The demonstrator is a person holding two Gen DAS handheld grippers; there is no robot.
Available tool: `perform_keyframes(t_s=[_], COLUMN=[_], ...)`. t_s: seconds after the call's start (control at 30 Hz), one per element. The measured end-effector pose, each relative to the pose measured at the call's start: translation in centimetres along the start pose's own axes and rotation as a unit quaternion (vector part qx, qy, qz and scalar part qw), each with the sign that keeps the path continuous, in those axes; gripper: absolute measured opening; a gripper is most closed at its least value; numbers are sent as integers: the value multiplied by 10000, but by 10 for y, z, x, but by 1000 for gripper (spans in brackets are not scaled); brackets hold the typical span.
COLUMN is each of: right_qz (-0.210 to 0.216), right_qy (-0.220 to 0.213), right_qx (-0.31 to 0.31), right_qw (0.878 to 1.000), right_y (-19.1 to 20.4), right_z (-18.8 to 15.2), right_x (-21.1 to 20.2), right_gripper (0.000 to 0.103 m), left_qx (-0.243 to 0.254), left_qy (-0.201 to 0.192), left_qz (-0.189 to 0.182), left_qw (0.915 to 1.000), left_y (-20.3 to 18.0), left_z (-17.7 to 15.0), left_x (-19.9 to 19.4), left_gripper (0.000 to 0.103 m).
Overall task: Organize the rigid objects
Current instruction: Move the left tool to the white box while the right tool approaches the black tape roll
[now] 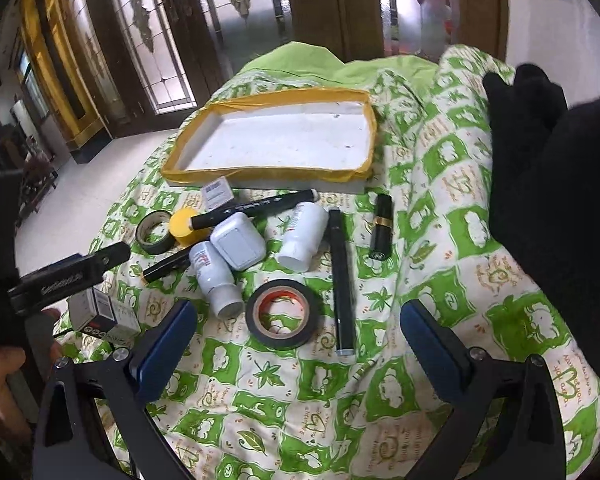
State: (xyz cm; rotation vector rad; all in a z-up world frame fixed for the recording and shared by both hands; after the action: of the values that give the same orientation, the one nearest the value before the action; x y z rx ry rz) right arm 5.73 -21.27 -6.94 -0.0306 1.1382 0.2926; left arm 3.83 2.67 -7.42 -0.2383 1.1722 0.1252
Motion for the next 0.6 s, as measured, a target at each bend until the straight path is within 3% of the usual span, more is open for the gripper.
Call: perform_keyframes(t_s=[0.1, 0.23, 0.4, 0.6], right_qz=[17, 75, 72, 161], right_qy=[40, 132, 84, 133], right_qx=[-3, -116, -192, -83], right_qw=[10000, 9998, 9998, 9997], right_y=[1, 11, 14, 9], right_z=[-1, -5, -7, -6], right_x=[4, 11, 10, 12], right_gripper=[102, 102, 102, 102], left_qx=[18, 62, 588, 760], left_qy=[-137, -139, -171, 116], left_qz=[-26, 69, 154, 258], left_qw=[9999, 9999, 9980, 9967], left_y=[7, 11, -10, -12], left_z=[-16, -26, -29, -37], left_x=[-24, -25, -22, -11], left_gripper=[100, 100, 100, 76])
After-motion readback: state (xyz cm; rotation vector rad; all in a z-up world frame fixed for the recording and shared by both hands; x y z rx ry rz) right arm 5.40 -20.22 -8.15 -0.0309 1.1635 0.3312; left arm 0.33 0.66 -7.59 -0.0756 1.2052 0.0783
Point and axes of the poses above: each gripper's, at about its wrist camera, not at the fingertips, and x roughly the way its jaws point, y to its left, z to its top, the point moved 7 cm from there along x, roughly the way its jaws point, and after that the axes turned 14 degrees about y, right-handed, at the moved point
